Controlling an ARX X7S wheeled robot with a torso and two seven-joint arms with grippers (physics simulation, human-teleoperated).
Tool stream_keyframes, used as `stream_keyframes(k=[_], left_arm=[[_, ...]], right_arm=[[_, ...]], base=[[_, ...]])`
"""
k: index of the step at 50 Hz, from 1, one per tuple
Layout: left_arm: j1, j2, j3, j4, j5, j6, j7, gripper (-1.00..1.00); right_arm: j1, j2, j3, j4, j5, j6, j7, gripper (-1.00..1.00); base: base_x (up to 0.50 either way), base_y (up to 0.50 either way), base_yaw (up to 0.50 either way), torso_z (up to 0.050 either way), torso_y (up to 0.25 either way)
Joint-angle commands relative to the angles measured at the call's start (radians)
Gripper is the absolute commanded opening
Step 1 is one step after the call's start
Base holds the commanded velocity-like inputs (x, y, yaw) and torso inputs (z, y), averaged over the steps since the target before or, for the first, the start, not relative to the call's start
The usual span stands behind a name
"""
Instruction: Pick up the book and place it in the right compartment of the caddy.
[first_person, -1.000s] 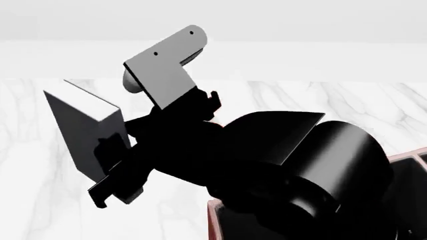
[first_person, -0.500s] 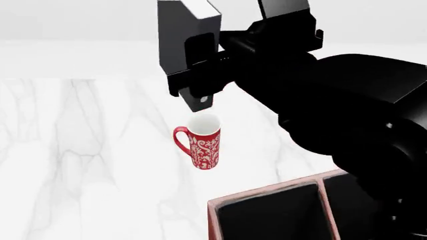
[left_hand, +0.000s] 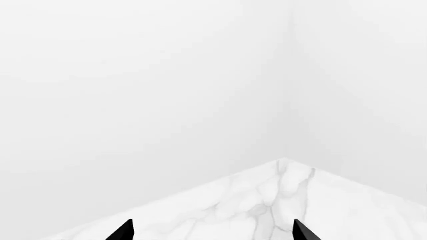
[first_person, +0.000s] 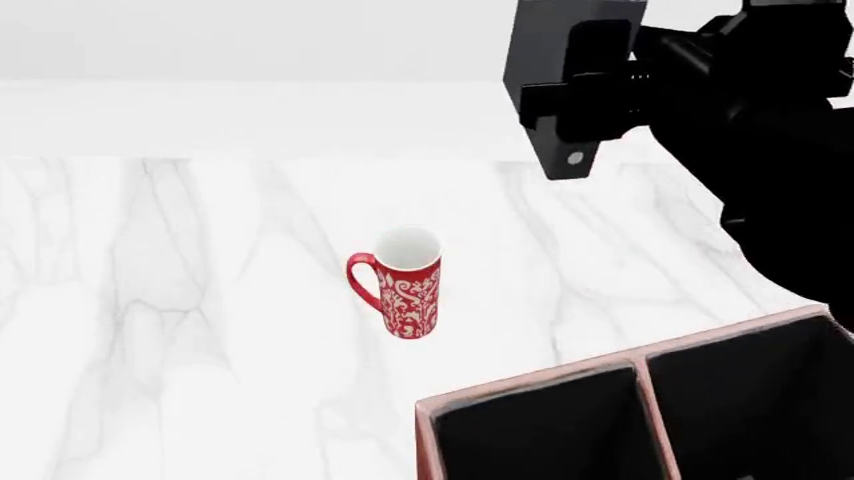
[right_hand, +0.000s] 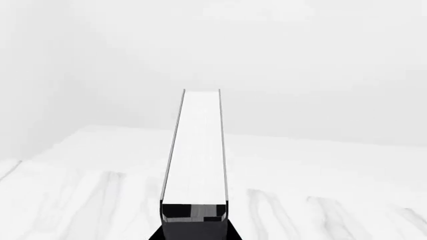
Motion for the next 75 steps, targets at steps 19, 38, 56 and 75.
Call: stream_keyframes(k=[19, 38, 56, 75], left_arm=[[0.0, -0.006, 0.005, -0.001, -0.006, 0.006, -0.006, 1.0], [0.001, -0.009, 0.014, -0.006, -0.005, 0.011, -0.01, 1.0], [-0.002, -0.014, 0.023, -0.008, -0.006, 0.015, -0.015, 1.0], [-0.005, -0.019, 0.032, -0.011, -0.007, 0.017, -0.02, 1.0]], right_arm=[[-0.093, 0.197, 0.157, -0.051, -0.01, 0.014, 0.089, -1.0], [-0.235, 0.307, 0.336, -0.097, 0.046, 0.045, 0.19, -1.0], [-0.353, 0.359, 0.472, -0.111, 0.074, 0.058, 0.261, -1.0], [-0.401, 0.367, 0.479, -0.101, 0.052, 0.032, 0.265, -1.0]], base=[[0.0, 0.0, 0.0, 0.0, 0.002], [0.0, 0.0, 0.0, 0.001, 0.002], [0.0, 0.0, 0.0, 0.0, 0.002], [0.0, 0.0, 0.0, 0.0, 0.001]])
